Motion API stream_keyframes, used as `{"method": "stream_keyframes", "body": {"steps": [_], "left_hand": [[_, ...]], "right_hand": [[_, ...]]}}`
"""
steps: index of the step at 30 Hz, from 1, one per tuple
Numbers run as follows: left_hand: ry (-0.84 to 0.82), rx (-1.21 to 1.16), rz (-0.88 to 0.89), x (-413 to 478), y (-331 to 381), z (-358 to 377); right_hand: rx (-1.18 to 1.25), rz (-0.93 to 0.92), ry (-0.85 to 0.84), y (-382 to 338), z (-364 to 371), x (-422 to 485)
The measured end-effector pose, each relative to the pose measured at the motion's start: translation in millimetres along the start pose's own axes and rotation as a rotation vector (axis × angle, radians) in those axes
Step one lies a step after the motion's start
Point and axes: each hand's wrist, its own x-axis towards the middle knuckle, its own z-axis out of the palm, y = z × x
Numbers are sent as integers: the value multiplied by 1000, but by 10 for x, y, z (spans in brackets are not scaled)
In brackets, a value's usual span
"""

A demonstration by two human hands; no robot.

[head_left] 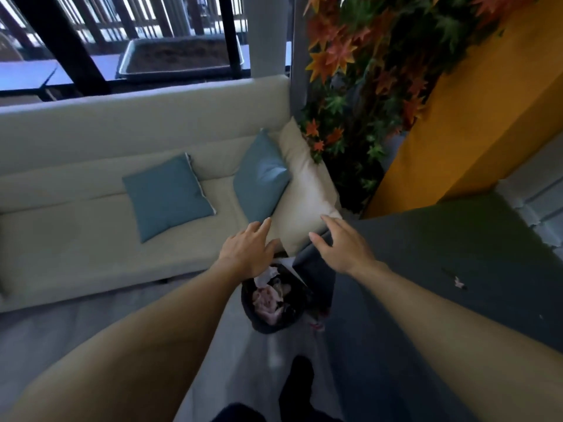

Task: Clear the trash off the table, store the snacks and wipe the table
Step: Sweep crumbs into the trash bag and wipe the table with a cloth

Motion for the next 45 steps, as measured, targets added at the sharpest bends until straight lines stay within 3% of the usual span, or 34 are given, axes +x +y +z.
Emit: {"method": "stream_keyframes", "body": {"steps": [13,28,35,40,45], "left_hand": [[-247,-37,-85,1026,-832,1132],[-472,-134,-245,1917,-1816,3651],[-478,-224,-284,1997,-2076,4589],[-364,-328,-321,1990,-2108,4748],[-380,-418,-527,2024,-2191,4763]], "right_hand": [[8,159,-238,369,1298,914],[83,399,-482,1467,3613,1599],[113,491,-549,1952,4447,1788],[167,498,-527,2084,4656,1868],[182,505,-503,1995,4682,1846]]}}
